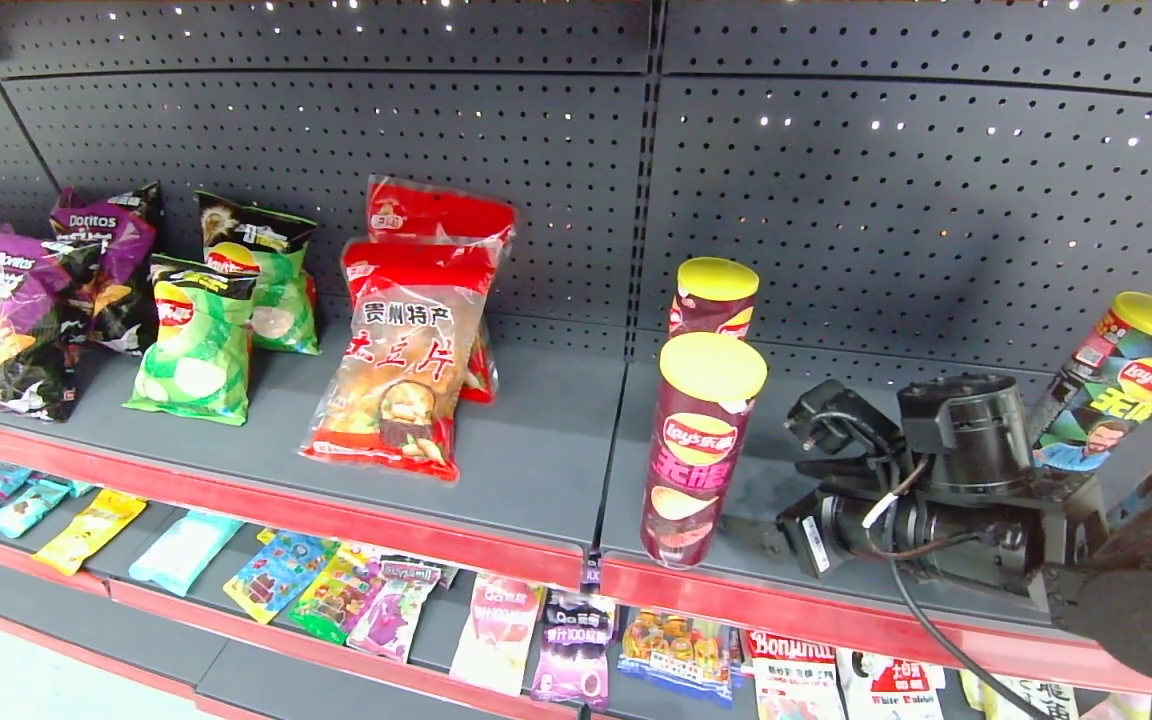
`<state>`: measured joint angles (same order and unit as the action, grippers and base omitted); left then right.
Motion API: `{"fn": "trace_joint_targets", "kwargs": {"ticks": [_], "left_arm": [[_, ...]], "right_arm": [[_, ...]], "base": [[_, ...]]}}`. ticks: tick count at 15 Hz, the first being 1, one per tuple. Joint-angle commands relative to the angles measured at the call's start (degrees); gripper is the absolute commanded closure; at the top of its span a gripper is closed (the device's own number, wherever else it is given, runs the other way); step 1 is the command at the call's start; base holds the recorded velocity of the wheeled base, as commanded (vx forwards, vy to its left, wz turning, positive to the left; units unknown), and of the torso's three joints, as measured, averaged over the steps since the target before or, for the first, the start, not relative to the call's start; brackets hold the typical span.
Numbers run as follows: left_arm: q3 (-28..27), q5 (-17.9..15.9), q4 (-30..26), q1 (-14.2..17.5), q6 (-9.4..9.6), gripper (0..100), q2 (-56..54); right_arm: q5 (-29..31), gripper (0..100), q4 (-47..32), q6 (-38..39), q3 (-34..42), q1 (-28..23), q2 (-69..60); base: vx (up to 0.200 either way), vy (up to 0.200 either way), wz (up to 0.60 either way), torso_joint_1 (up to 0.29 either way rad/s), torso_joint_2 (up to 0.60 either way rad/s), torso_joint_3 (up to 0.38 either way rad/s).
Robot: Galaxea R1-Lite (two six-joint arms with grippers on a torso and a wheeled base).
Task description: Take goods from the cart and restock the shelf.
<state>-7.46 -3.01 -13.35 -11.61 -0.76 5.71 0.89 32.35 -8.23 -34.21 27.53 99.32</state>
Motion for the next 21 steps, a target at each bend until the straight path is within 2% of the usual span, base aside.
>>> {"fn": "trace_joint_targets", "kwargs": {"ticks": [1, 5, 7, 9, 11, 12, 14, 16, 17, 18, 21], "left_arm": [[-0.01, -0.07, -0.01, 0.0, -0.04, 0, 0.1], [-0.01, -0.15, -0.01, -0.17, -0.04, 0, 0.27], [-0.1, -1.21, -0.01, -0.26, 0.05, 0, 0.8], [-0.01, -1.65, -0.01, -0.26, 1.72, 0, 1.15], [-0.01, -1.65, -0.01, -0.26, 1.99, 0, 0.8], [-0.01, -1.65, -0.01, -0.26, 1.99, 0, 0.27], [-0.1, -1.65, -0.01, -0.26, 2.07, 0, 0.1], [-0.01, -1.56, -0.01, -0.26, 1.99, 0, 0.1], [-0.01, -1.38, -0.01, -0.26, 1.99, 0, 0.1], [-0.01, -1.3, -0.01, -0.26, 1.99, 0, 0.1], [-0.01, -1.38, -0.01, -0.26, 1.81, 0, 0.1]], "right_arm": [[0.25, 0, -0.01, 0.14, 2.21, 0.07, -7.73], [0.96, 0, -1.06, -0.03, 11.53, 0.33, -26.81], [3.07, 0, -6.34, -0.03, 13.03, 0.07, -37.0], [4.47, 0, -19.96, -0.03, 11.44, -1.6, -49.39], [4.74, 0, -34.81, -0.03, 8.19, -5.2, -60.47], [4.74, 0, -44.75, 0.05, 5.47, -8.54, -67.59], [4.65, 0, -55.64, 1.29, 3.18, -16.28, -75.23], [4.21, 0, -56.96, 5.42, 3.97, -24.45, -79.28], [4.03, 0, -57.05, 5.42, 5.64, -26.56, -81.39], [3.94, 0, -56.79, 4.8, 9.42, -27.88, -85.61], [2.27, 0, -57.14, 0.93, 16.72, -27.17, -97.12]], "base": [[0.0, 0.0, 0.0, 0.0, 0.0, 0.0], [0.0, 0.0, 0.0, 0.0, 0.0, 0.0], [0.0, 0.0, 0.0, 0.0, 0.0, 0.0], [0.0, 0.0, 0.0, 0.0, 0.0, 0.0], [0.0, 0.0, 0.0, 0.0, 0.0, 0.0], [0.0, 0.0, 0.0, 0.0, 0.0, 0.0], [0.0, 0.0, 0.0, 0.0, 0.0, 0.0], [0.0, 0.0, 0.0, 0.0, 0.0, 0.0], [0.0, 0.0, 0.0, 0.0, 0.0, 0.0], [0.0, 0.0, 0.0, 0.0, 0.0, 0.0], [0.0, 0.0, 0.0, 0.0, 0.0, 0.0]]}}
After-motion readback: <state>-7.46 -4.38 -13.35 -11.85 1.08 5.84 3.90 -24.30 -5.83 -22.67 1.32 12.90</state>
